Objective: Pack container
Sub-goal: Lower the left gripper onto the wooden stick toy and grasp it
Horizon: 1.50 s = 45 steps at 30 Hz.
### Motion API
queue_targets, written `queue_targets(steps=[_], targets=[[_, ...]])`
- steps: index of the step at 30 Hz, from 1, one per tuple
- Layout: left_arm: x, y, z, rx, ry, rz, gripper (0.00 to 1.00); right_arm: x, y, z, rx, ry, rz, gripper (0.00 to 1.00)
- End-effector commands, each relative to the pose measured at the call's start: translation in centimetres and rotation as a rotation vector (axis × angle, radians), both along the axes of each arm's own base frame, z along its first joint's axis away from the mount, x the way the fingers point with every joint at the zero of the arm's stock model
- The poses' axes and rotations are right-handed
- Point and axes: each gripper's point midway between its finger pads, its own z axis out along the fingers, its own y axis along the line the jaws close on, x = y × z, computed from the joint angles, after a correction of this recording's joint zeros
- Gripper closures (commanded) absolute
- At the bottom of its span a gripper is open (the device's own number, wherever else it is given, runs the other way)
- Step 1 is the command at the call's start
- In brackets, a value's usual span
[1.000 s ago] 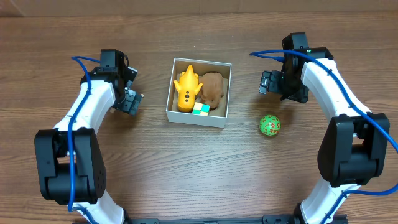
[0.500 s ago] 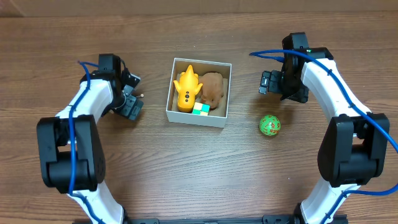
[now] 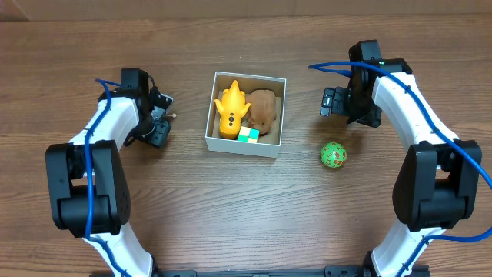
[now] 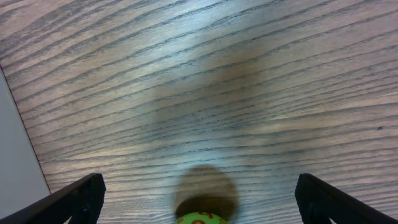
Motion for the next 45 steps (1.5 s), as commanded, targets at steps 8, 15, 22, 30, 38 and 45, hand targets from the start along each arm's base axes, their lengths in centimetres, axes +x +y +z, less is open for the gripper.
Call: queue_targets(steps=[8,15,22,30,38,45], targets=[[1.31,0.02,0.84,-0.014,-0.018,0.123,0.57,0.27,-0.21,0.64,-0.009,-0.022,0.003,0.00],[1.29,0.03,0.84,-0.024,-0.022,0.200,0.63,0.27,-0.20,0.64,-0.008,-0.022,0.003,0.00],[1.29,-0.02,0.84,-0.045,-0.030,0.336,0.71,0.27,-0.21,0.64,-0.009,-0.022,0.003,0.00],[1.30,-0.01,0.82,-0.075,-0.044,0.560,0.65,0.28,-0.21,0.64,-0.009,-0.023,0.003,0.00],[0.95,-0.06,0.71,-0.090,-0.037,0.692,0.64,0.27,-0.21,0.64,-0.009,-0.022,0.003,0.00],[0.75,-0.06,0.06,-0.087,-0.023,0.717,0.59,0.27,-0.21,0.64,-0.009,-0.022,0.003,0.00]])
